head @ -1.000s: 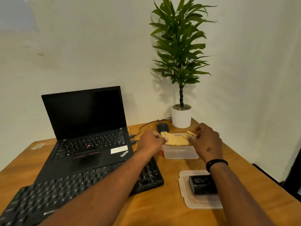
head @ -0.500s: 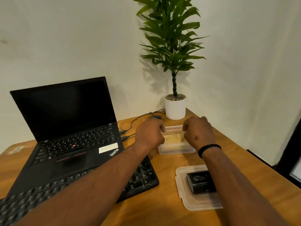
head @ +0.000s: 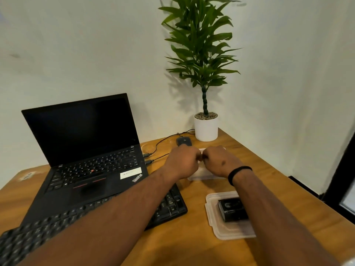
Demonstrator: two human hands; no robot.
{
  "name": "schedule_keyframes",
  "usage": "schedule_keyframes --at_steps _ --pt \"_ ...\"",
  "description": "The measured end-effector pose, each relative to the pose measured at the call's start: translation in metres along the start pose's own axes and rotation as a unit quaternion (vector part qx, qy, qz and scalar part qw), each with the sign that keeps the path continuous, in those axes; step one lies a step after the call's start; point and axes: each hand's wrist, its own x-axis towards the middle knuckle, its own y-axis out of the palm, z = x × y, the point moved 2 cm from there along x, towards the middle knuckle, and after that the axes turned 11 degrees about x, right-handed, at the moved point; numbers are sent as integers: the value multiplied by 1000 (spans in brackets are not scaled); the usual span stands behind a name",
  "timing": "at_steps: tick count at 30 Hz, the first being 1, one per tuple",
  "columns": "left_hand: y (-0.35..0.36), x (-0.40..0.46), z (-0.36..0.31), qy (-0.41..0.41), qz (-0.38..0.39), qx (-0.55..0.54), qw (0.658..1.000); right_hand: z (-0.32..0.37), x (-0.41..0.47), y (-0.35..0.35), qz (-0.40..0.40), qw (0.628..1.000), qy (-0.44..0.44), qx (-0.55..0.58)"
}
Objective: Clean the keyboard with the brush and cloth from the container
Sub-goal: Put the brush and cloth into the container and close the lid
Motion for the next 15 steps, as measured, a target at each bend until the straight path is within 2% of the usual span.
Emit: schedule_keyframes --at_steps 3,6,11,15 --pt "-4 -19 -9 -45 -91 -194 976 1 -25 -21 -72 995 -50 55" --pt "-7 -46 -30 -22 -61 -313 948 -4 -61 -38 -45 990 -62 118" --pt "-3 -73 -51 25 71 -276 958 -19 -110 -42 56 996 -3 63" --pt "0 -79 -65 53 95 -245 963 -23 -129 -30 88 995 32 -17"
